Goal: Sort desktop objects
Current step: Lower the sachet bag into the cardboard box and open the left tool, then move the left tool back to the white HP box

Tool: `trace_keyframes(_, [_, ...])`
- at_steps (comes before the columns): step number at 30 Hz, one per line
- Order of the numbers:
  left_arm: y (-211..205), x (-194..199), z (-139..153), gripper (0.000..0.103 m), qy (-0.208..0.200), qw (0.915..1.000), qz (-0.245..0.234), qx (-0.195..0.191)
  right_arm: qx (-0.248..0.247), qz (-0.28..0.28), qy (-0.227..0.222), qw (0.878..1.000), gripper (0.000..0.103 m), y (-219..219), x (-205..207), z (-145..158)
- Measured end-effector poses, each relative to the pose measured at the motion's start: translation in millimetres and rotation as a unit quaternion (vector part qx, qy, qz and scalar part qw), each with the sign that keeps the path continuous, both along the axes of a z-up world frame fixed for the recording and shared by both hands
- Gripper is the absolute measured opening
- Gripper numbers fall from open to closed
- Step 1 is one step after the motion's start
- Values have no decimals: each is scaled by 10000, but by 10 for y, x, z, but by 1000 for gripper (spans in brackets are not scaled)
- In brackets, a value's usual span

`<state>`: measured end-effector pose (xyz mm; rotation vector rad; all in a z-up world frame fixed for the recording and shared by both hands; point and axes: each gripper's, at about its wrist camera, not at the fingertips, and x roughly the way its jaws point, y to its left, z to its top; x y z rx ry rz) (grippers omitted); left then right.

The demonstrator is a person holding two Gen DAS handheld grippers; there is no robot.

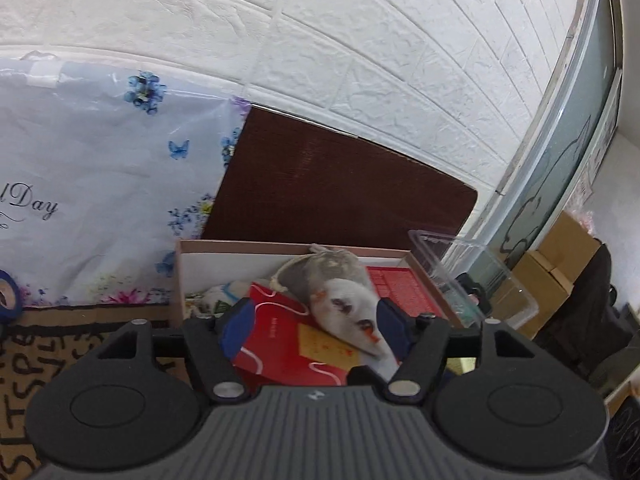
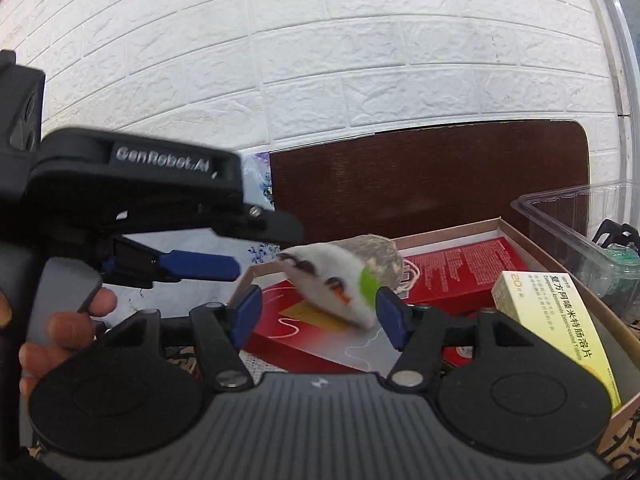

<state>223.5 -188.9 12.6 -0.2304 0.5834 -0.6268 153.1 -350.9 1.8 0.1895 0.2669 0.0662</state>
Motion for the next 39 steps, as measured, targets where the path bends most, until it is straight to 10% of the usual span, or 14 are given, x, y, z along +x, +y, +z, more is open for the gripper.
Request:
trace_keyframes(8, [42,-147,-31,97,-273,9989,-90,362,112,43,166,9998,62,5,147,-55])
trace_keyframes(12, [18,-312,-60,98,-414,9970,-201,628,27,-20,106,9999,85,75,62,-30])
trace_keyframes(23, [145,-732,-9,100,-578,9945,66,876,-96,-28,110,9999,98,181,-194,42])
trace_keyframes(39, [1004,-1447,-246,101,-480,9948,773,460,-542,962,116,9938,98,826,-712,34])
